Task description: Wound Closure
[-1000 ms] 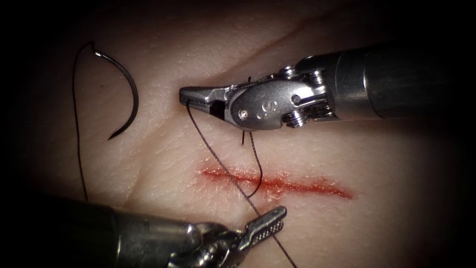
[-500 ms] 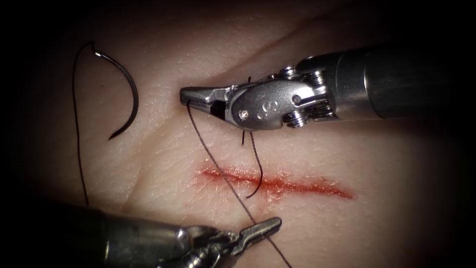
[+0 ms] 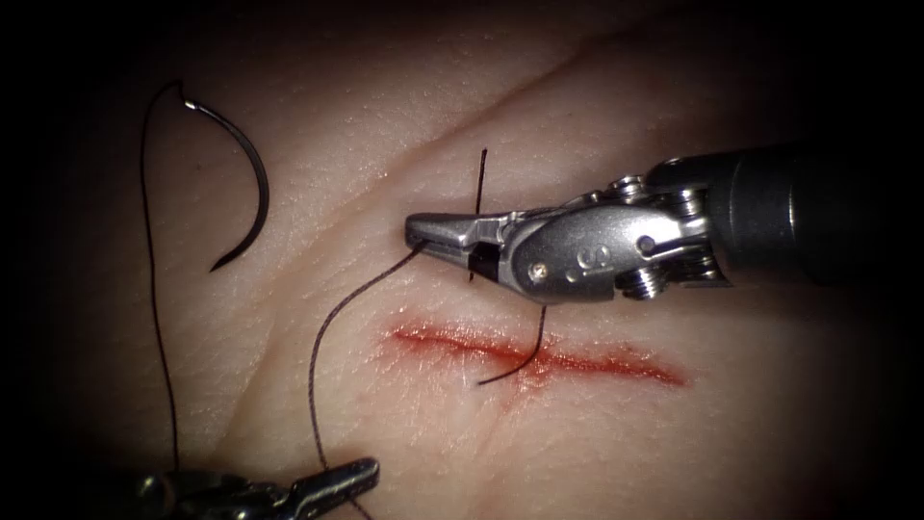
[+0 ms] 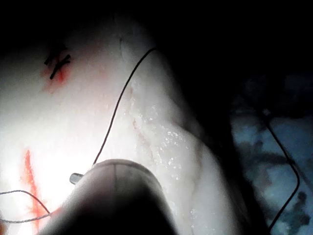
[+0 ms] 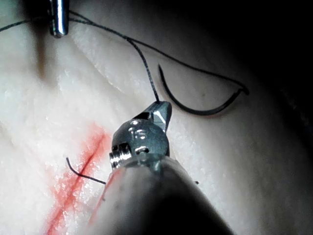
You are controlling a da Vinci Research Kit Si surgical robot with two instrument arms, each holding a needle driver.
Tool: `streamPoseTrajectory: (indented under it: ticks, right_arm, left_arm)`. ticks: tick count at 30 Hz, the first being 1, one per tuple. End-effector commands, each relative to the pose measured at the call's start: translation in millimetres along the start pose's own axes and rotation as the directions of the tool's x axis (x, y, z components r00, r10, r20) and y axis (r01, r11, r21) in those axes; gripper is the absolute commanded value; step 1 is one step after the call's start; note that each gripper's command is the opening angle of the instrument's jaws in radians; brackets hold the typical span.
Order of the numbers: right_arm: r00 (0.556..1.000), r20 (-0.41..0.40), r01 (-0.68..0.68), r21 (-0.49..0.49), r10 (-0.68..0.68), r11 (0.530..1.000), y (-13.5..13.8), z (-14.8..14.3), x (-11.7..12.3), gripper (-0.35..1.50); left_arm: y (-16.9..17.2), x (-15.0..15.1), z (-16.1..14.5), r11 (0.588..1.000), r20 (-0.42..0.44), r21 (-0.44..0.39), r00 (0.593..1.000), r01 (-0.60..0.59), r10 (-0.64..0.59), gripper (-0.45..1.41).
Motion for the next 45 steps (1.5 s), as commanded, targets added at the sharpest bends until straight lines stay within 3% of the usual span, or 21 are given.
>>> streamPoseTrajectory:
  ticks: [1,8,13,14,16,17,19,23,27,31,32,38,41,43,44,45]
  right_arm:
    - [1.000,-0.006,-0.009,0.001,0.009,1.000,-1.1,-0.1,0.5,-0.35]
    - [0.999,-0.017,-0.042,-0.004,0.042,0.999,-3.5,-1.9,2.1,-0.35]
    - [0.997,-0.016,-0.081,0.001,0.081,0.997,-4.5,-2.1,2.3,-0.35]
    - [0.994,-0.014,-0.105,0.003,0.105,0.994,-4.4,-2.1,2.2,-0.13]
    - [0.988,-0.010,-0.154,0.006,0.154,0.988,-4.1,-2.1,1.9,0.73]
    - [0.984,-0.008,-0.178,0.008,0.178,0.984,-4.0,-2.1,1.8,0.98]
    - [0.973,-0.006,-0.229,0.014,0.229,0.973,-4.1,-2.3,1.8,1.33]
    - [0.963,-0.018,-0.270,0.006,0.270,0.963,-4.3,-3.2,1.9,1.48]
    - [0.949,-0.040,-0.313,-0.004,0.312,0.950,-3.6,-5.0,1.3,1.48]
    - [0.940,-0.058,-0.338,-0.041,0.335,0.940,-1.4,-7.2,-1.7,1.31]
    - [0.940,-0.058,-0.338,-0.041,0.335,0.940,-1.4,-7.2,-1.7,1.31]
    - [0.940,-0.025,-0.340,-0.063,0.339,0.938,0.1,-5.6,-5.9,0.91]
    - [0.943,-0.019,-0.333,-0.052,0.332,0.942,0.0,-4.6,-6.9,0.83]
    - [0.946,-0.016,-0.323,-0.032,0.322,0.946,-0.5,-3.5,-7.5,0.61]
    - [0.948,-0.021,-0.318,-0.019,0.317,0.948,-0.8,-2.9,-7.7,0.42]
    - [0.950,-0.023,-0.311,-0.001,0.311,0.951,-1.3,-2.2,-7.9,0.09]
  left_arm:
    - [0.6,-0.1,-0.2,1.000,0.006,-0.003,1.000,-0.001,0.001,-0.45]
    - [0.7,-4.4,-3.9,1.000,0.058,0.003,0.998,0.005,-0.006,-0.45]
    - [0.2,-6.6,-3.8,1.000,0.083,0.019,0.996,0.018,-0.019,-0.45]
    - [0.1,-6.9,-3.5,1.000,0.086,0.023,0.996,0.021,-0.023,-0.45]
    - [0.0,-6.9,-3.0,0.999,0.089,0.023,0.996,0.022,-0.024,-0.45]
    - [0.0,-6.9,-2.8,0.999,0.091,0.024,0.996,0.022,-0.024,-0.45]
    - [0.1,-6.6,-2.3,0.999,0.098,0.024,0.995,0.023,-0.025,-0.45]
    - [0.3,-6.3,-2.2,0.999,0.098,0.027,0.995,0.021,-0.023,-0.45]
    - [0.8,-6.1,-2.6,0.999,0.102,0.028,0.995,0.016,-0.019,-0.45]
    - [1.6,-5.2,-3.1,0.999,0.106,0.035,0.994,0.008,-0.012,-0.45]
    - [1.6,-5.2,-3.1,0.999,0.106,0.035,0.994,0.008,-0.012,-0.45]
    - [1.1,-5.2,-2.6,0.999,0.101,0.033,0.995,0.012,-0.015,-0.45]
    - [1.0,-5.1,-2.3,1.000,0.086,0.024,0.996,0.011,-0.013,-0.45]
    - [0.9,-5.0,-2.0,1.000,0.072,0.015,0.997,0.010,-0.012,-0.45]
    - [0.8,-4.9,-1.8,1.000,0.068,0.017,0.998,0.011,-0.012,-0.45]
    - [0.7,-4.8,-1.6,1.000,0.066,0.017,0.998,0.012,-0.013,-0.45]
